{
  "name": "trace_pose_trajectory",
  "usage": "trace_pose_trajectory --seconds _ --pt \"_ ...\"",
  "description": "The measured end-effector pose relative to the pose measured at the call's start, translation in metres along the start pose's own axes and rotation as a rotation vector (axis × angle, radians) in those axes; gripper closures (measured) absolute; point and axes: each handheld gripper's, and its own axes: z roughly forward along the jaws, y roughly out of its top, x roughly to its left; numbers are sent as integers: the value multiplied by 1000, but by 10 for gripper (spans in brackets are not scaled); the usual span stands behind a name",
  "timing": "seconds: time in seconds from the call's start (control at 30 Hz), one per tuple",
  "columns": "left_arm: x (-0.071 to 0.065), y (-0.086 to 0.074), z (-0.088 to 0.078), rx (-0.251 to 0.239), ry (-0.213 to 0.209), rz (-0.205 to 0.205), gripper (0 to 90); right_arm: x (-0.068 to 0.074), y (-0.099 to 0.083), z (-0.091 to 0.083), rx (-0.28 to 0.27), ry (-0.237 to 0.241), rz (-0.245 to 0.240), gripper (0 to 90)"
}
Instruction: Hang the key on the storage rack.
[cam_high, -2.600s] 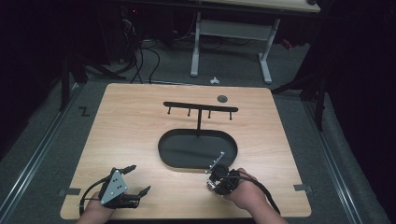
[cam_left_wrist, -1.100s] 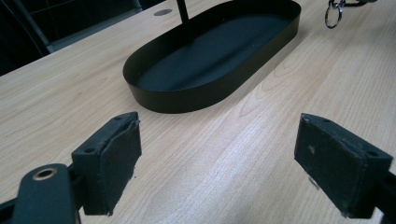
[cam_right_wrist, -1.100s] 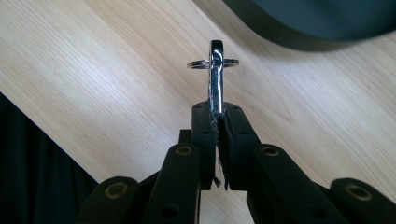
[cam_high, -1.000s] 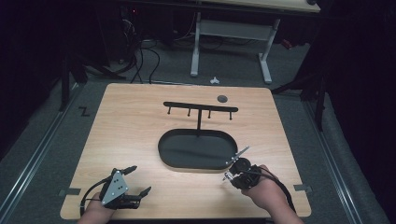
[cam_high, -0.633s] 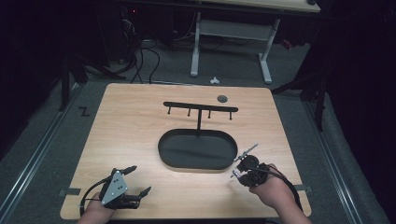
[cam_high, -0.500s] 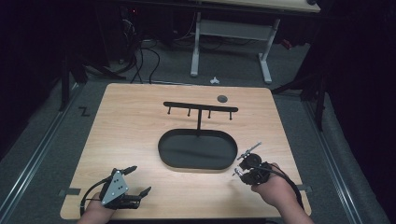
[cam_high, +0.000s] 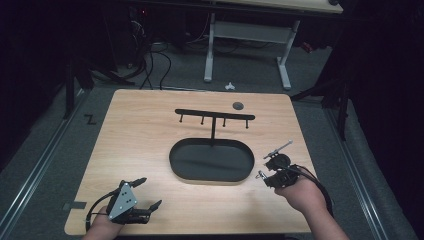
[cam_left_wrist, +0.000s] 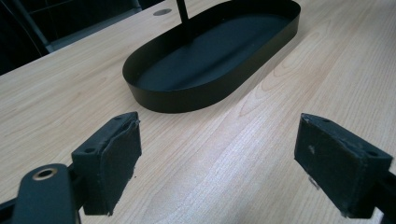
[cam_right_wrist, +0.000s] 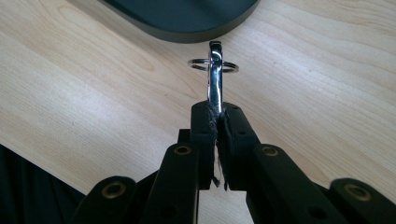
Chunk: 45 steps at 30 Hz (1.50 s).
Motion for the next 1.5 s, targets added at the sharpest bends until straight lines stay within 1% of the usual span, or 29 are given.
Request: trace_pose_trajectory --seconds 0.1,0.13,0.23,0.27,0.4,0.47,0.5,0.6,0.67,0.8,0.87,1.03,1.07,1.17,1.4,1.5 --pt "0 0 0 -2 2 -3 152 -1 2 -1 3 3 4 846" --pt "0 0 0 -2 1 -3 152 -2 3 -2 1 -3 -5 846" --pt "0 0 0 -2 1 -3 152 -1 5 -3 1 -5 7 847" --pt "0 0 0 -2 1 -3 152 -1 7 -4 -2 -5 -3 847" --pt "0 0 0 -1 0 -2 152 -1 14 -12 -27 7 12 847" --pt "0 0 0 1 -1 -1 152 -1 17 -15 -25 1 14 847" --pt "0 0 0 1 -1 -1 152 -2 18 -15 -28 -1 4 847" --pt "0 0 0 -1 -1 1 152 -1 21 -16 -19 -4 12 848" --pt "0 0 0 -6 2 -7 152 -1 26 -18 -25 -6 1 848" --pt "0 0 0 -8 3 -8 152 -1 30 -23 -29 -8 6 848" --pt "0 0 0 -8 3 -7 152 -1 34 -28 -42 -8 -2 848" --pt "0 0 0 -8 2 -6 152 0 41 -33 -50 -13 -8 848" --pt "0 0 0 -5 2 -5 152 1 44 -36 -54 -13 -12 848" --pt "1 0 0 -5 3 -3 152 2 48 -38 -60 -13 -12 848" --pt "1 0 -1 -5 0 -5 152 4 64 -49 -74 -13 -15 848" --pt "1 0 -1 -7 2 -4 152 5 67 -52 -76 -14 -19 848"
